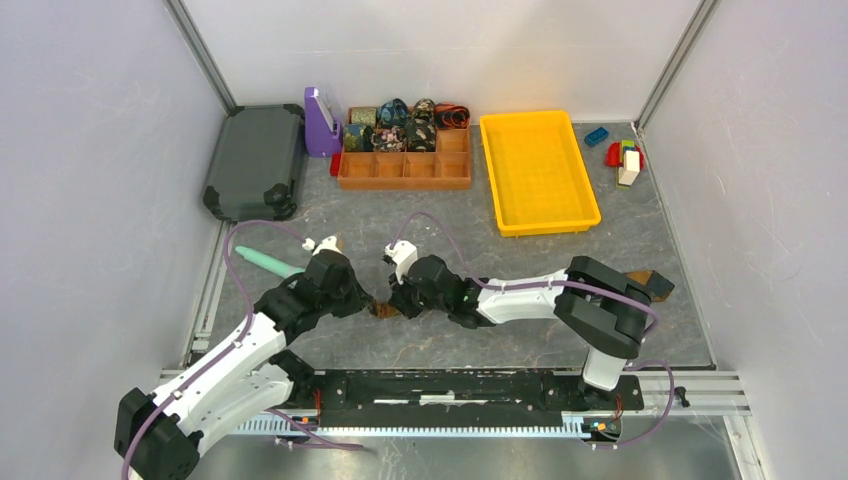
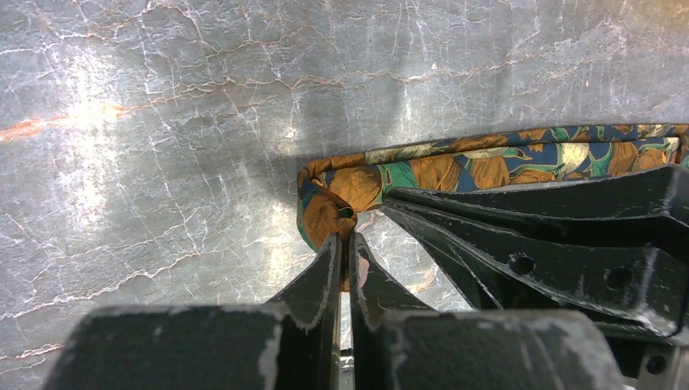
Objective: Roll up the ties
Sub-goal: Roll the tie at the center of the board.
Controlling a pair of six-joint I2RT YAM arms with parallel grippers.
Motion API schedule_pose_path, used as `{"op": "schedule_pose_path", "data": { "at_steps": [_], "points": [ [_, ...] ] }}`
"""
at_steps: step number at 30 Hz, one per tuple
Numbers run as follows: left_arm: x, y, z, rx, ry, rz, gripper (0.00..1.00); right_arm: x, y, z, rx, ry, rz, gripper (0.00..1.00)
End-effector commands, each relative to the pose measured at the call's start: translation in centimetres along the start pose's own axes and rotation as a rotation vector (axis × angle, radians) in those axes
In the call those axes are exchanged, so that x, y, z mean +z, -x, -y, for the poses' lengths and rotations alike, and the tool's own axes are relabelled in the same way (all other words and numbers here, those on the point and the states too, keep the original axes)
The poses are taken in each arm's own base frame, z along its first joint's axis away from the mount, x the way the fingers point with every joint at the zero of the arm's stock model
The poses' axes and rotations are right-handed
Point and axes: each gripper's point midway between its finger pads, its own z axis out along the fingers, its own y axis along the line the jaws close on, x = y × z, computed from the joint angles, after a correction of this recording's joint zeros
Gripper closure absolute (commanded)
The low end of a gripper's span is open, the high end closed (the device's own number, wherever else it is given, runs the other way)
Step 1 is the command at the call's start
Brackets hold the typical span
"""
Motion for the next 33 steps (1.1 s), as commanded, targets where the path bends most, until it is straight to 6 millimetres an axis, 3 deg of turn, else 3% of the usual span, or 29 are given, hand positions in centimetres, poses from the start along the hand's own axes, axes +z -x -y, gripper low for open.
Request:
{"op": "schedule_pose_path", "data": {
  "at_steps": [1,11,19,26,33],
  "points": [
    [-0.6,1.4,2.4,-0.054,-0.072,0.034,0.96,-0.3,0.0,0.2,-0.011,0.0,0.011,0.89],
    [-0.5,1.5,3.1,-0.059,-0.09,0.023,0.96,1.9,-1.9,0.3,0.015,0.013,-0.022,0.9],
    [0.2,1.2,3.8,-0.069,-0.113,0.007,0.97,2.4,-2.3,0.9,0.014,-0.003,-0.028,0.91],
    [1.3,0.8,4.5,-0.079,-0.128,-0.006,0.97,1.6,-1.2,1.3,0.02,-0.005,-0.003,0.91],
    [2.4,0.5,4.6,-0.092,-0.128,-0.009,0.98,-1.1,1.2,1.1,0.026,0.002,0.053,0.92]
  ]
}}
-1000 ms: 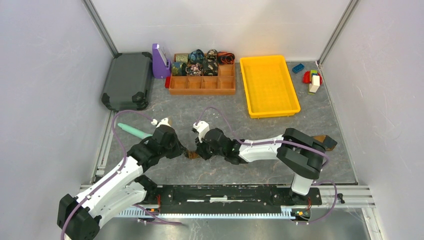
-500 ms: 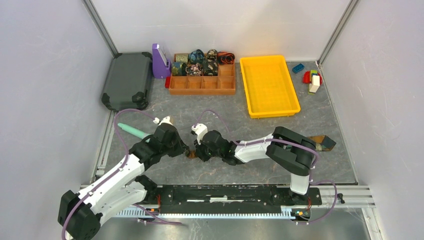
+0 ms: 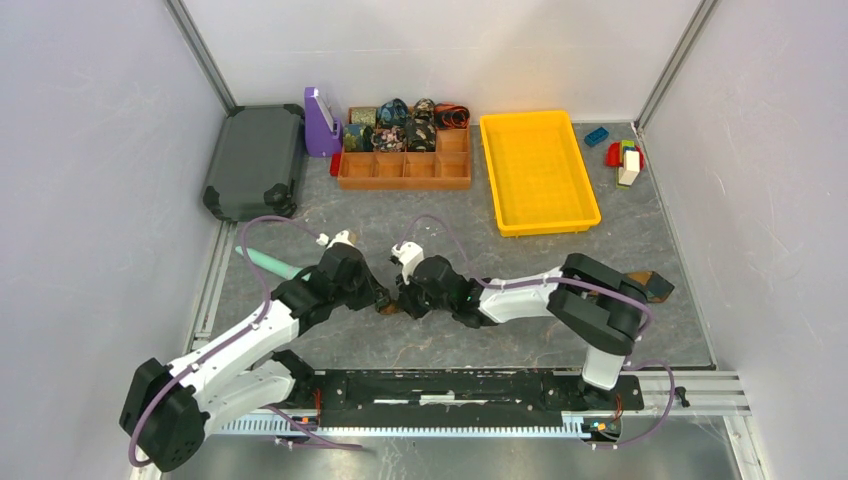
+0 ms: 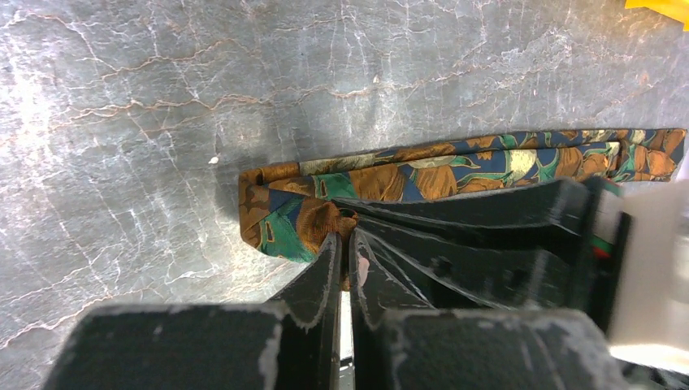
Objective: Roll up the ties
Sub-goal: Roll the tie at the center of the board.
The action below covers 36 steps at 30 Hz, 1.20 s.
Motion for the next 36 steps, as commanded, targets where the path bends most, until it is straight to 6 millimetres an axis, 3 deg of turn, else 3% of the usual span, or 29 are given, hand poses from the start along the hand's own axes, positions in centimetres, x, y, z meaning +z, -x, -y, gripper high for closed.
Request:
{"op": "schedule_pose_path", "data": {
  "at_steps": [1,6,12,18,24,36],
  "points": [
    [0.6,0.2,1.4,-0.038,-0.048,0.013,0.98,-2.5,3.7,-0.7,-0.004,0.014,0.093,0.92],
    [1.0,0.1,1.5,-0.036,-0.043,0.012,0.98,-4.8,3.8,1.4,-0.011,-0.084,0.097,0.92],
    [1.7,-0.2,1.7,-0.046,-0.041,0.007,0.98,-6.2,1.4,4.4,0.02,-0.162,0.062,0.93],
    [2.5,-0.5,2.0,-0.052,-0.033,-0.001,0.98,-6.9,0.3,5.6,0.04,-0.181,0.06,0.93],
    [3.4,-0.8,2.2,-0.07,-0.038,-0.003,0.98,-7.0,0.4,5.4,0.044,-0.16,0.071,0.94],
    [5.4,-2.3,1.8,-0.085,-0.045,-0.035,0.96,-7.3,2.6,3.0,0.059,-0.03,0.159,0.9]
  ]
}}
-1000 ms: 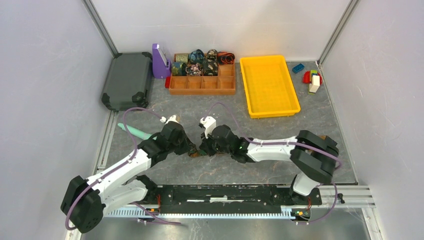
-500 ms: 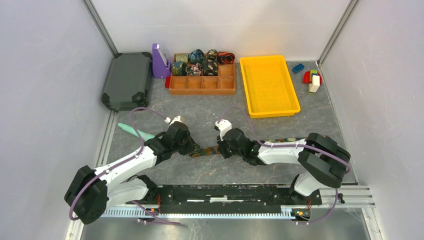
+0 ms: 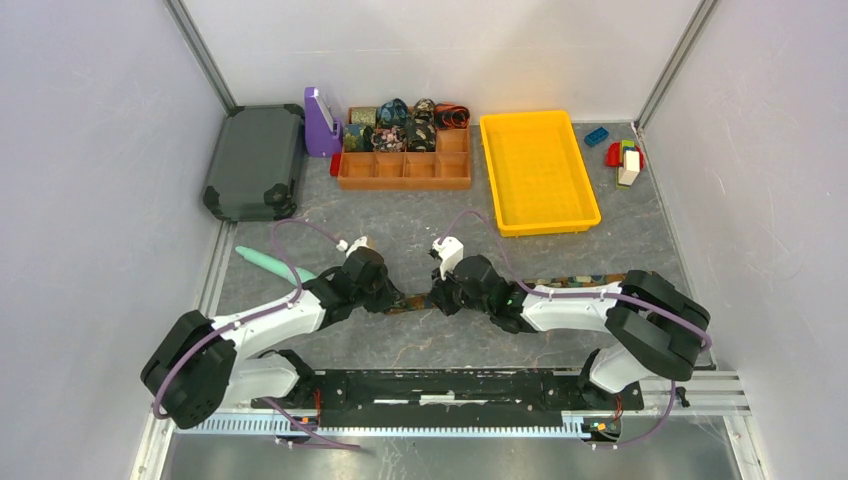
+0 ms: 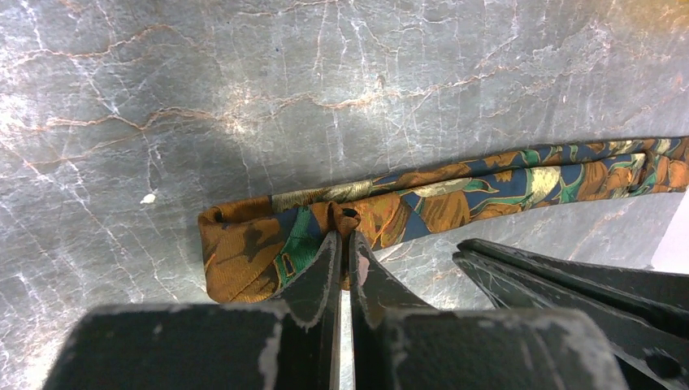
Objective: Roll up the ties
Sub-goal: Roll the tie at the center of the board.
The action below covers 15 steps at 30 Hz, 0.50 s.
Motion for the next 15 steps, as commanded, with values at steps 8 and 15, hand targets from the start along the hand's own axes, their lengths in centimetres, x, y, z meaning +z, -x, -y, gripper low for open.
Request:
{"op": "schedule_pose_path", "data": {
  "at_steps": [8,15],
  "points": [
    [0.9,-0.2,0.6,-0.038,-0.057,0.019,0.69,0.1,2.7,-3.0,0.055,0.146,0.092,0.76],
    [1.0,-0.1,0.7,-0.052,-0.077,0.038,0.6,0.8,2.5,-4.0,0.091,0.196,0.077,0.66]
  ]
}}
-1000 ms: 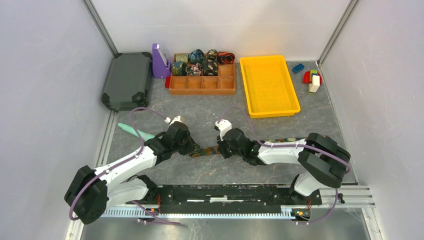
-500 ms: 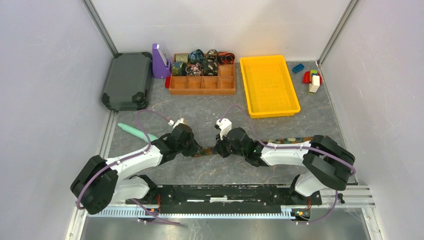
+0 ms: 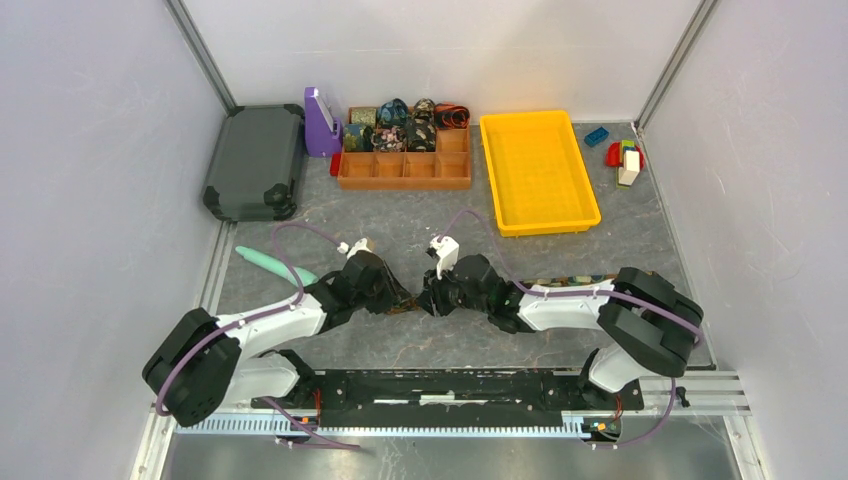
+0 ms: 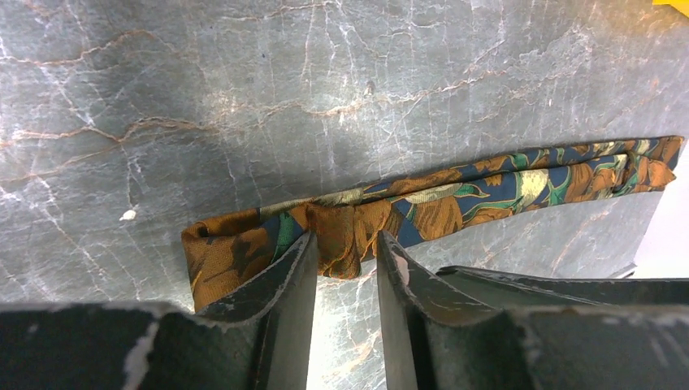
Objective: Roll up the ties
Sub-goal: Roll the tie at the center of the board.
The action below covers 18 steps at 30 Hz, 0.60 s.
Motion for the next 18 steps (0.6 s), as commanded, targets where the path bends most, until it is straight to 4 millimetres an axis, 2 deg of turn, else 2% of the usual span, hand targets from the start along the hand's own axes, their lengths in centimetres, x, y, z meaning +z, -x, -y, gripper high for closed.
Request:
{"op": "schedule_pose_path", "data": {
  "at_steps": [1,4,10,18],
  "points": [
    [0.3,0.3,0.7,-0.046,-0.045,0.028,0.59,0.7,1.3,-1.3,0.033,0.065,0.038,0.66],
    [0.3,0.3,1.0,-0.059,-0.068,0.036,0.54,1.0,1.1,-1.3,0.047,0.064,0.032,0.66],
    [0.3,0.3,1.0,-0.088,-0.091,0.049,0.53,2.0,0.9,-1.3,0.078,0.059,0.02,0.64],
    [-0.5,0.7,0.9,-0.118,-0.127,0.092,0.63,3.1,1.2,-1.2,0.116,0.043,0.017,0.64]
  ]
}}
